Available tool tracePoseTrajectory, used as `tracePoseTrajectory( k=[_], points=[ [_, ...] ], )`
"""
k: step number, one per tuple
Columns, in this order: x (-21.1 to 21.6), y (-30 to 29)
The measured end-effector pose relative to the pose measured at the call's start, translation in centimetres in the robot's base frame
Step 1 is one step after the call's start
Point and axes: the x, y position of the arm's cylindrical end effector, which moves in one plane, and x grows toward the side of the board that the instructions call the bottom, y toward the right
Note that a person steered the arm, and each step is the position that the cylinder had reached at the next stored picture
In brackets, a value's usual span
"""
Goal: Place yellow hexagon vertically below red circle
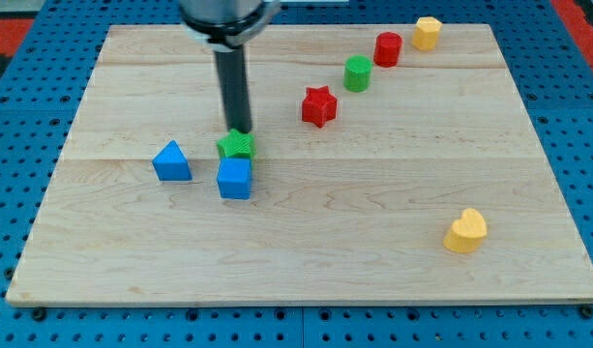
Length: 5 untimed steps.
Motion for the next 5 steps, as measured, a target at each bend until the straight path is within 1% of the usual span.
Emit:
tracePoseTrajectory(
  k=[1,2,3,4,5],
  points=[
    [1.8,-3.3],
    [3.5,-2.8],
    [3.3,2.1],
    [2.9,4.7],
    [4.2,9.5]
  ],
)
